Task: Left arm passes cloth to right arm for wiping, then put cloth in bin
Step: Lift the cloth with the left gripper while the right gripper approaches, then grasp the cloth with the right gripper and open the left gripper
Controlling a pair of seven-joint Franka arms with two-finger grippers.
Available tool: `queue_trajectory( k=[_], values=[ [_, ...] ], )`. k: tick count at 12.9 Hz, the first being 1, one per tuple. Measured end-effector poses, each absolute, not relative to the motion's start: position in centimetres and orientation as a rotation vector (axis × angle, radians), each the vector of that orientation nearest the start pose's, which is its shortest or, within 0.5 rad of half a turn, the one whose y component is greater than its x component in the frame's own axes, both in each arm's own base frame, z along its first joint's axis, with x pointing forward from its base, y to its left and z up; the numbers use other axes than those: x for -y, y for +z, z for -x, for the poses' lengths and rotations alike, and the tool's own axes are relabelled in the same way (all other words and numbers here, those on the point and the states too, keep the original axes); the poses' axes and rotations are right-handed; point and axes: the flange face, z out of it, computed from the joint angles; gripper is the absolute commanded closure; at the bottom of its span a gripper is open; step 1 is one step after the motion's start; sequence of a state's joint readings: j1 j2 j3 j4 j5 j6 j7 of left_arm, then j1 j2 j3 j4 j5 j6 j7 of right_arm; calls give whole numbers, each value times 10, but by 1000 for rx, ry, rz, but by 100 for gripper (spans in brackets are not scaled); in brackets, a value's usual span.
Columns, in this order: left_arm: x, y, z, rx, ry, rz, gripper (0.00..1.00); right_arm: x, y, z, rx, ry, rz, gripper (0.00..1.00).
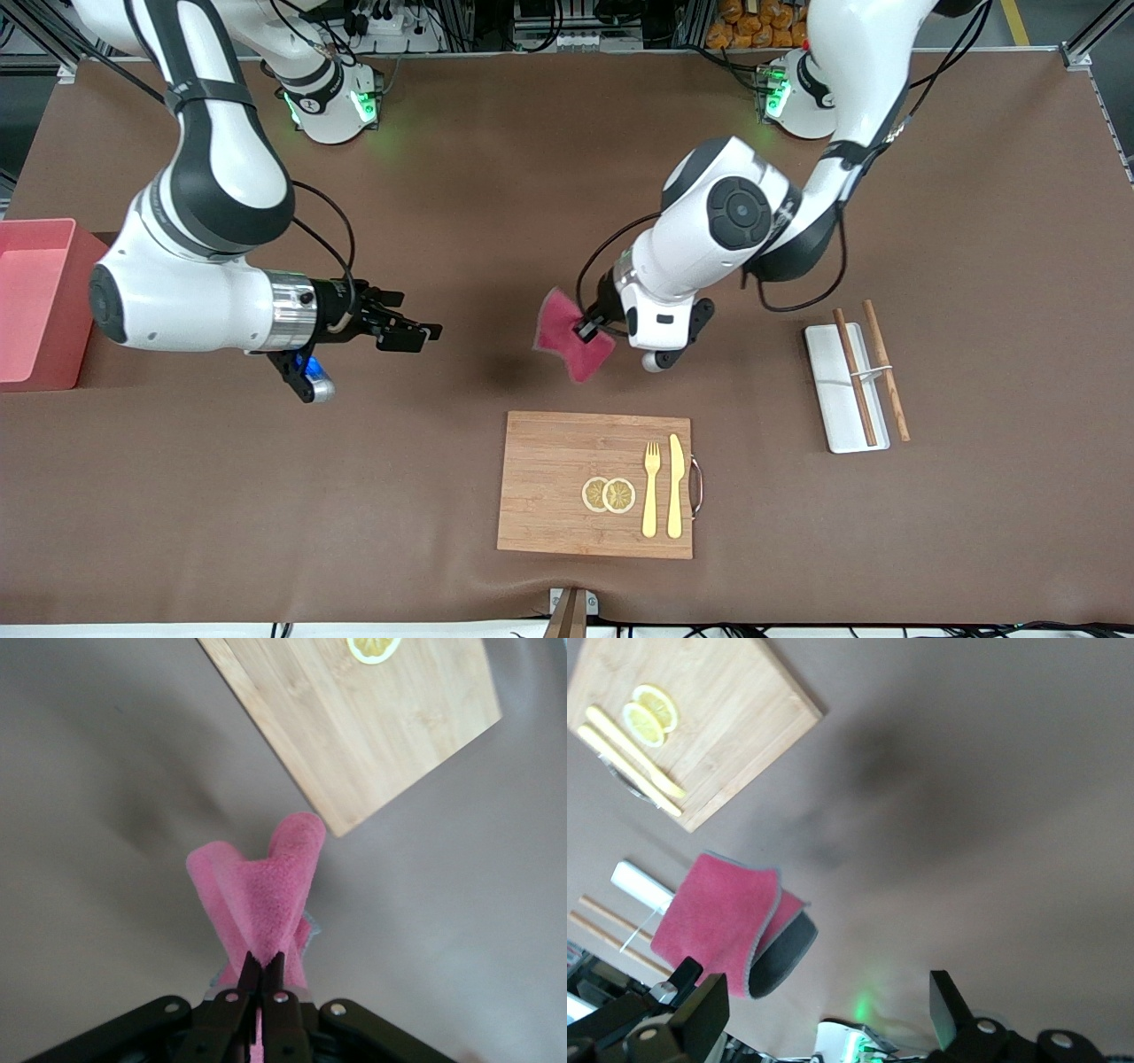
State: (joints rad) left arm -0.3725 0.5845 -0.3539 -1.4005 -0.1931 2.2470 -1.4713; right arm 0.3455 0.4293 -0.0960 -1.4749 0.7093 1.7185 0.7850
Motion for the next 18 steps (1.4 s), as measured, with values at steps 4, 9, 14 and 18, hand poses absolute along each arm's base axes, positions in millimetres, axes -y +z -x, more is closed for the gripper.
queue_trajectory(
  k=[4, 9, 14, 18],
  values=[
    [483, 405, -585, 2066, 343, 3033, 100, -247, 415, -643, -1024, 578, 2398, 0],
    [500, 406, -582, 2412, 406, 2868, 100, -283, 376, -649, -1044, 479, 2404, 0],
    [508, 408, -577, 2478, 419, 2852, 100, -291, 371, -652, -1052, 414, 2394, 84],
    [506, 408, -579, 2487, 412, 2850, 100, -296, 370, -651, -965, 389, 2425, 100]
  ],
)
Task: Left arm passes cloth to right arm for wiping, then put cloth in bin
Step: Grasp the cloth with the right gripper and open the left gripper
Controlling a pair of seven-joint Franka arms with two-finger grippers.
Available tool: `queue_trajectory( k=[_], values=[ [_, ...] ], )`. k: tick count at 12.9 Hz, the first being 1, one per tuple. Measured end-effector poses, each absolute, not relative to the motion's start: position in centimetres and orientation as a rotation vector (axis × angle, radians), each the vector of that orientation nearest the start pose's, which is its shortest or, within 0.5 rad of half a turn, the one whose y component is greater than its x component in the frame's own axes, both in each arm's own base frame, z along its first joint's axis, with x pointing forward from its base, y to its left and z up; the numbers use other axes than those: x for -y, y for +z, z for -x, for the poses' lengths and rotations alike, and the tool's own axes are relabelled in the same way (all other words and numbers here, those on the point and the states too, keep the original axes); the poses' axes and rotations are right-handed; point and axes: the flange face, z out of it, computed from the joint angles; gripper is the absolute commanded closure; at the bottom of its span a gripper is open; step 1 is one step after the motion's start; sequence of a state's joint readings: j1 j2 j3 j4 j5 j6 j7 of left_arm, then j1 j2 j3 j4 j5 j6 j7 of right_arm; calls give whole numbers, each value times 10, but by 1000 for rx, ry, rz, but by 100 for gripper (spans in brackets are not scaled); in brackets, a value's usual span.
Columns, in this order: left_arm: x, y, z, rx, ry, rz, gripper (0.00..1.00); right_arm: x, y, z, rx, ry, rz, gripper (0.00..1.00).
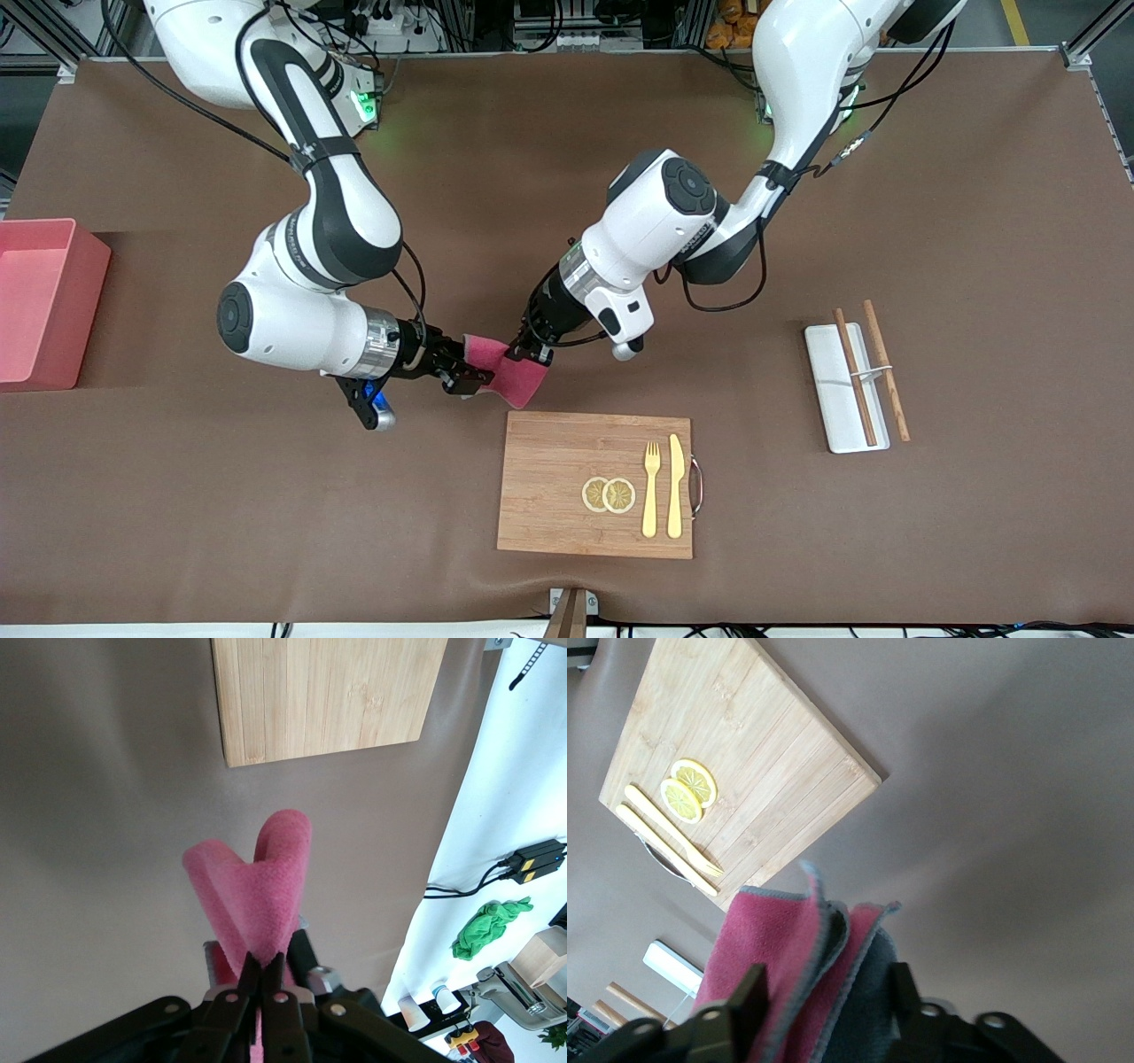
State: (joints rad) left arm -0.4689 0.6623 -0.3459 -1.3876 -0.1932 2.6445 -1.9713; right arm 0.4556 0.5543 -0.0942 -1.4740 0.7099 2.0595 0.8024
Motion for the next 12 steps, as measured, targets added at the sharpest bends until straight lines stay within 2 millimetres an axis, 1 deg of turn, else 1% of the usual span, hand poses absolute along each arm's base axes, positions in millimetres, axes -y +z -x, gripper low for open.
queue_trajectory(
  k=[4, 5, 6, 7, 8, 10, 11, 12],
  values=[
    [505, 409, -581, -1619, -265, -1850, 100, -298, 370, -650, -948, 385, 2430, 100],
    [504, 410, -582, -1619, -264, -1848, 80, -299, 371, -650, -946, 384, 2430, 100],
    [504, 411, -583, -1619, -262, -1846, 54, -300, 371, -650, -942, 383, 2431, 100],
    [503, 412, -584, -1619, -261, -1843, 1, -302, 372, -649, -932, 381, 2437, 100],
    [502, 415, -585, -1617, -259, -1837, 0, -303, 371, -648, -907, 382, 2452, 100],
    [498, 428, -590, -1607, -247, -1818, 0, -303, 368, -644, -833, 406, 2500, 100],
    [492, 437, -595, -1608, -237, -1806, 0, -301, 367, -642, -802, 414, 2523, 100],
    [481, 447, -601, -1606, -218, -1817, 0, -297, 365, -641, -759, 423, 2569, 100]
  ],
)
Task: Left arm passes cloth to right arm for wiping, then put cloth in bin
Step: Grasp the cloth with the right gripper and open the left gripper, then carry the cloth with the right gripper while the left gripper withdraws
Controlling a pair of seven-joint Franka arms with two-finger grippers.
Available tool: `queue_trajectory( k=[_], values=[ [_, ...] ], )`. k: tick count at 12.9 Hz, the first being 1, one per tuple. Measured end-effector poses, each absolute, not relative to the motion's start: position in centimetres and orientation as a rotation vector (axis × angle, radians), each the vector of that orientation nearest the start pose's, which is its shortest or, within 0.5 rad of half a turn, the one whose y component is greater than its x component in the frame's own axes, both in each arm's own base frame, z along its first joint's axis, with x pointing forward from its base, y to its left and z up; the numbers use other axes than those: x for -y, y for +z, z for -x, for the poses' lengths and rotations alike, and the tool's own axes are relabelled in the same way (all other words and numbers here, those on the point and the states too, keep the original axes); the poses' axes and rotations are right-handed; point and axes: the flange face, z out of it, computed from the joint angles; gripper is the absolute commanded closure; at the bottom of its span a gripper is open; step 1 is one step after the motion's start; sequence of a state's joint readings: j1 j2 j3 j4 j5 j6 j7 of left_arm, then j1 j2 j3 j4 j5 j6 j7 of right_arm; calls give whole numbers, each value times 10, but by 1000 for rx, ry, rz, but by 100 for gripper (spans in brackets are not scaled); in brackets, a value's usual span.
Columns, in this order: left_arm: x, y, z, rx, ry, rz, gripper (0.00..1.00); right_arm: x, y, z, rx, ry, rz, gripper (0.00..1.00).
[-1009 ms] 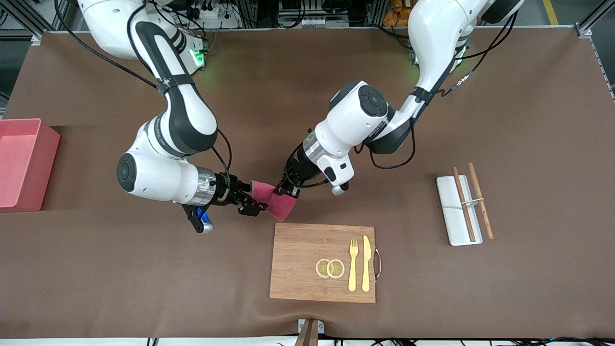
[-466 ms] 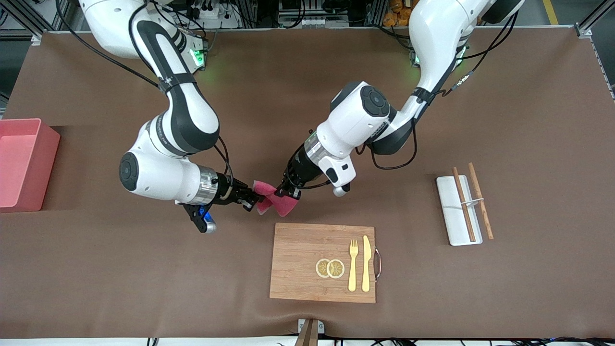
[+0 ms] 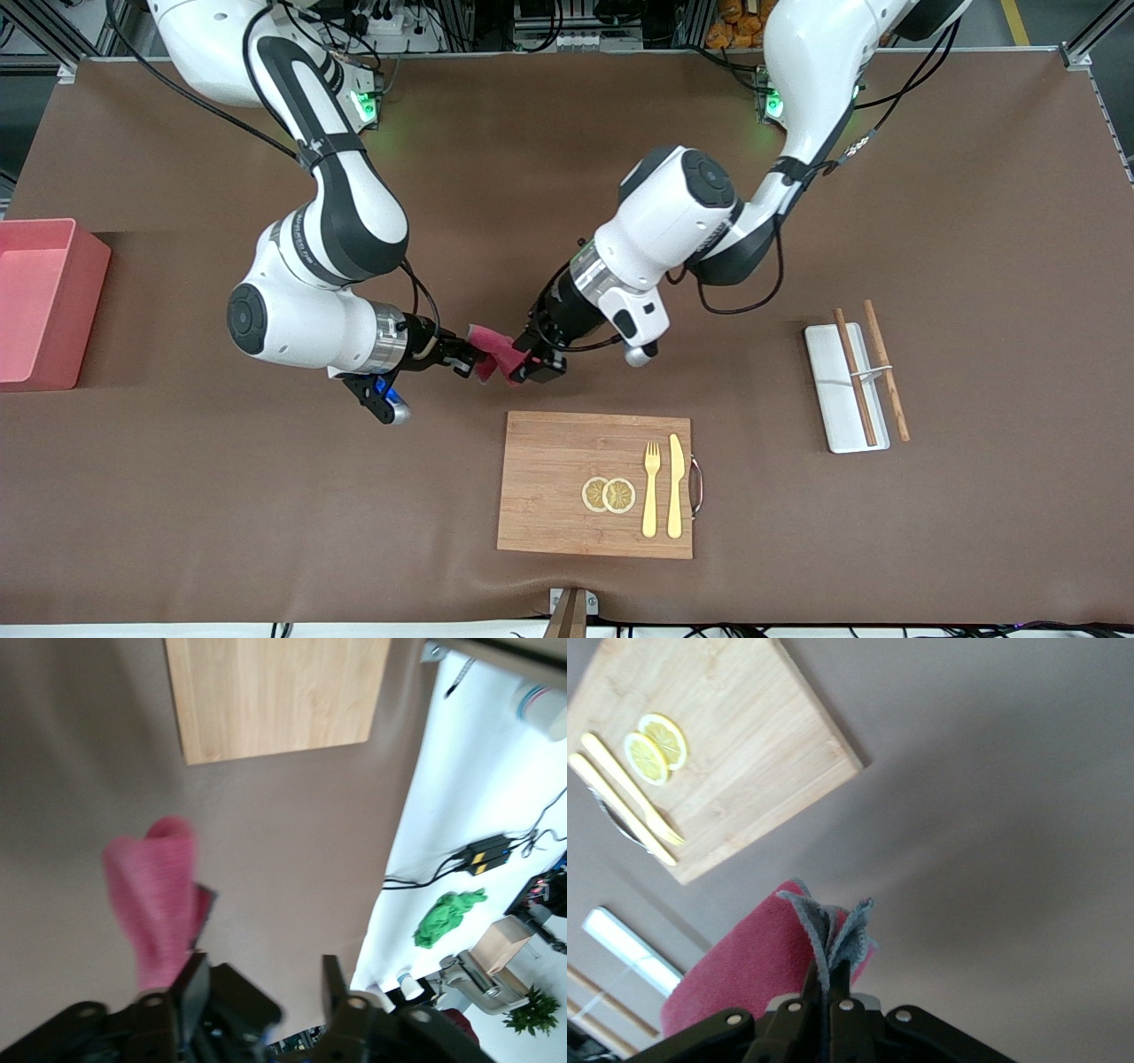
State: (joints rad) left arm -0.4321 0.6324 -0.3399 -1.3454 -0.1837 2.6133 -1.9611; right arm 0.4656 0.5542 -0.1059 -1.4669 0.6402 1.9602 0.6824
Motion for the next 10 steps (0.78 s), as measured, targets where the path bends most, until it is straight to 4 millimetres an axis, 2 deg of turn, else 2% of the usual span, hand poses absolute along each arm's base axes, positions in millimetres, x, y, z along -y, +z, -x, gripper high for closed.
queue_trajectory(
  k=[1, 3, 5, 7, 10],
  values=[
    [468, 457, -607, -1599, -188, -1863, 0, -290, 361, -639, -711, 433, 2632, 100],
    [440, 472, -614, -1546, -123, -2032, 0, -261, 353, -642, -619, 440, 2740, 100],
    [408, 486, -616, -1405, -86, -2270, 0, -209, 335, -649, -500, 445, 2819, 100],
    [366, 497, -619, -1227, -87, -2497, 0, -149, 315, -655, -393, 438, 2874, 100],
    [296, 509, -623, -996, -101, -2756, 0, -73, 283, -646, -275, 337, 2936, 100]
  ],
)
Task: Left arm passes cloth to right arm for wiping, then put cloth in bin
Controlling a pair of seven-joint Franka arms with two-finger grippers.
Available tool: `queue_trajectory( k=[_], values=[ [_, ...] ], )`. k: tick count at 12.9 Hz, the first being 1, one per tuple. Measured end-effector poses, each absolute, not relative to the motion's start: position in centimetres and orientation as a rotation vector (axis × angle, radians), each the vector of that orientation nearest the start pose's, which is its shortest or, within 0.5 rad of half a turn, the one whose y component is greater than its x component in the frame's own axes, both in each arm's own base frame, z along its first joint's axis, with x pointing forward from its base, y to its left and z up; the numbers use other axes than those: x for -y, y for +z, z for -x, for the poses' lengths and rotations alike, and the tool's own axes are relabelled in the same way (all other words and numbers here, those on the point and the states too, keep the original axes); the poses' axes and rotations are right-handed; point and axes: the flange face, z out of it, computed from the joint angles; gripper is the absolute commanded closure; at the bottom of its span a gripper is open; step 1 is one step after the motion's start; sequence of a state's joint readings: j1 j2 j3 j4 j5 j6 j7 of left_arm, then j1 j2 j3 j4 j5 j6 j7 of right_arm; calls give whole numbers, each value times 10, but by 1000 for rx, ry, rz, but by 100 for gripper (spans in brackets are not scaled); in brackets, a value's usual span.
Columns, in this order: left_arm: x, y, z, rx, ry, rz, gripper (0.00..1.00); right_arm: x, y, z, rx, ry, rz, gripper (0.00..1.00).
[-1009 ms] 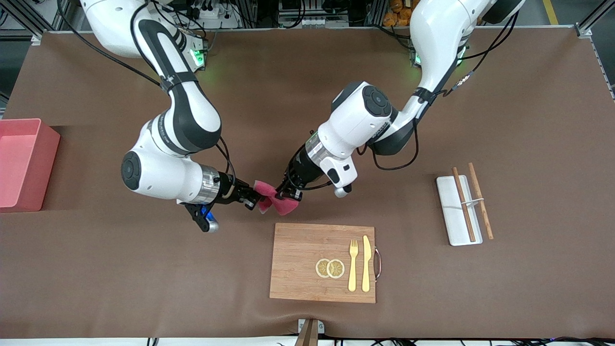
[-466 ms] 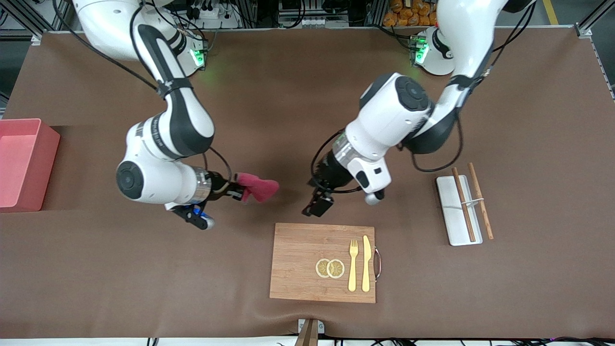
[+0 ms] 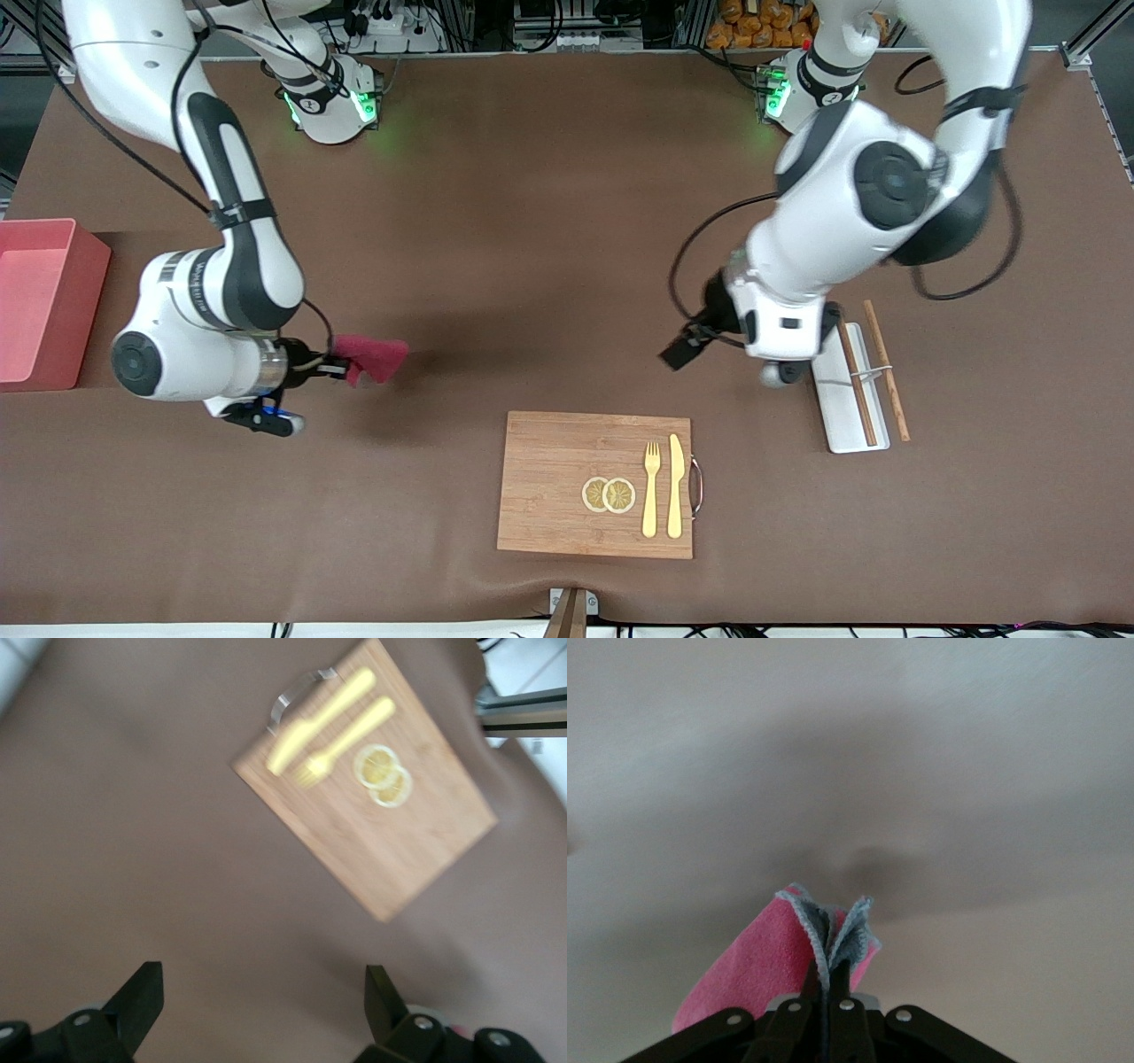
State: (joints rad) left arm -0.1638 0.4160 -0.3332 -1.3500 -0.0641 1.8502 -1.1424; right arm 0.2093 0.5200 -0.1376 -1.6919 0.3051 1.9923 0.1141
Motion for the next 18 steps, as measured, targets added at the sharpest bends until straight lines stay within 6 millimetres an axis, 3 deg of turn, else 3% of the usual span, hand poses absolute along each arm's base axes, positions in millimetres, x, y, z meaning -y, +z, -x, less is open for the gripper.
queue_trajectory(
  k=[2, 4, 7, 9, 14, 18],
  values=[
    [262, 517, -621, 963, 92, 3145, 0, -24, 255, -626, -174, 250, 2968, 100],
    [229, 529, -616, 785, 103, 3155, 0, 42, 232, -608, -59, 219, 2969, 100],
    [167, 553, -610, 578, 151, 3156, 0, 147, 226, -587, 120, 151, 2948, 100],
    [129, 565, -608, 511, 153, 3160, 0, 197, 227, -574, 233, 95, 2943, 100],
    [63, 596, -591, 253, 138, 3159, 0, 281, 241, -553, 507, 51, 2983, 100],
    [48, 606, -576, 237, 132, 3149, 0, 317, 293, -563, 731, 44, 3049, 100]
  ],
)
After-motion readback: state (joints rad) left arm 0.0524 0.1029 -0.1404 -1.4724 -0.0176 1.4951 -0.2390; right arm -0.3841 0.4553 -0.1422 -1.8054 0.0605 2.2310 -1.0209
